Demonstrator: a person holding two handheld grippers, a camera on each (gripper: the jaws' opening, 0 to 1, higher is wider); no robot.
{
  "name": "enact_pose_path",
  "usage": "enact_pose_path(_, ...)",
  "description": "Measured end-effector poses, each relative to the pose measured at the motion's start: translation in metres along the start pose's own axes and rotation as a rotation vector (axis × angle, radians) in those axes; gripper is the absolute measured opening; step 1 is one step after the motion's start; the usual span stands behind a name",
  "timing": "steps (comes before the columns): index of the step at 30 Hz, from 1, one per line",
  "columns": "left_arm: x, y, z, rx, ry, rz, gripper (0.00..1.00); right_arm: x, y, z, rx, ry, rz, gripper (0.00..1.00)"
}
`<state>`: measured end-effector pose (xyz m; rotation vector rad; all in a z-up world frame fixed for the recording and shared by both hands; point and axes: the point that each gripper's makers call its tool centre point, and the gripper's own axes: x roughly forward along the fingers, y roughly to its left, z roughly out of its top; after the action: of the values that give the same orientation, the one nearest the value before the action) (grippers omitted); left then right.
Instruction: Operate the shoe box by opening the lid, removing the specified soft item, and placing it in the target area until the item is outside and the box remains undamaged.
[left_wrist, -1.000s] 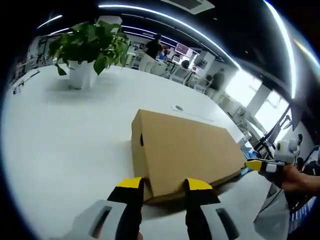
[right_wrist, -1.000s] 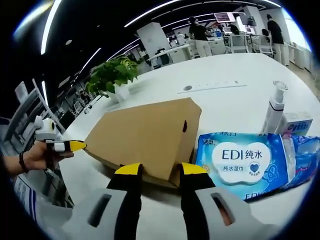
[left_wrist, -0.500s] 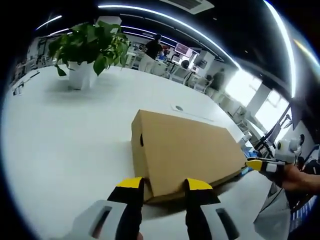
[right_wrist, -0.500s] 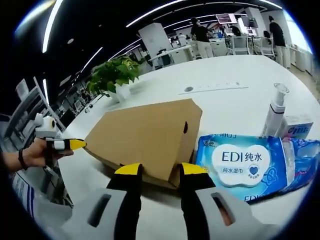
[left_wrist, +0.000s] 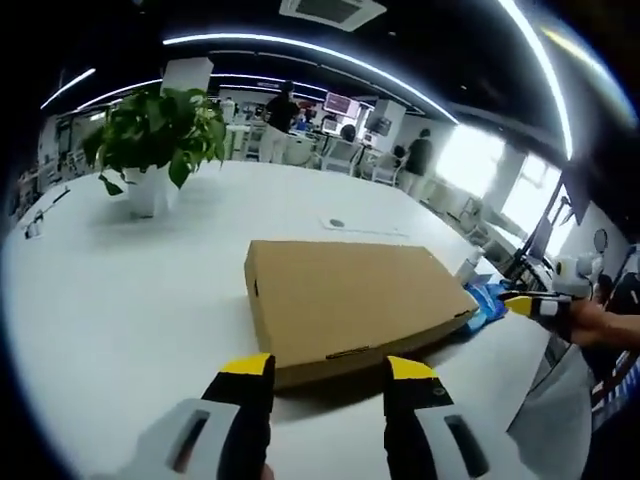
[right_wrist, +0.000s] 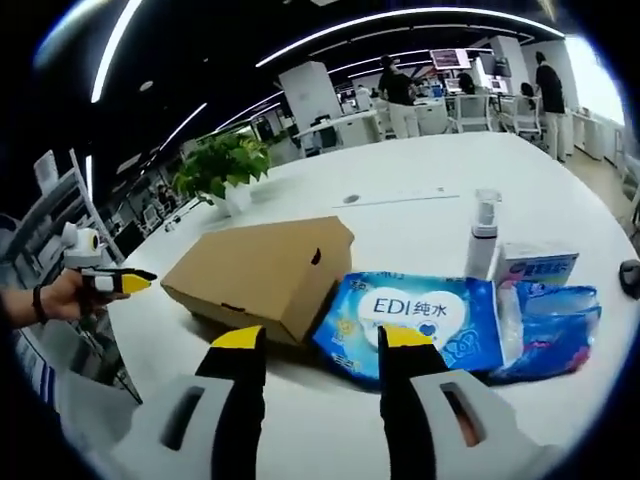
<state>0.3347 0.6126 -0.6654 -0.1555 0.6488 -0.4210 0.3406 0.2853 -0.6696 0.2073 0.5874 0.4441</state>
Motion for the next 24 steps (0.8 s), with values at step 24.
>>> enact_pose_path(24, -0.021, -0.076, -0.047, 0.046, 0.040, 0.003, 0.61, -0.125, -0.066, -0.043, 0.013, -0.038, -0.112, 0.67)
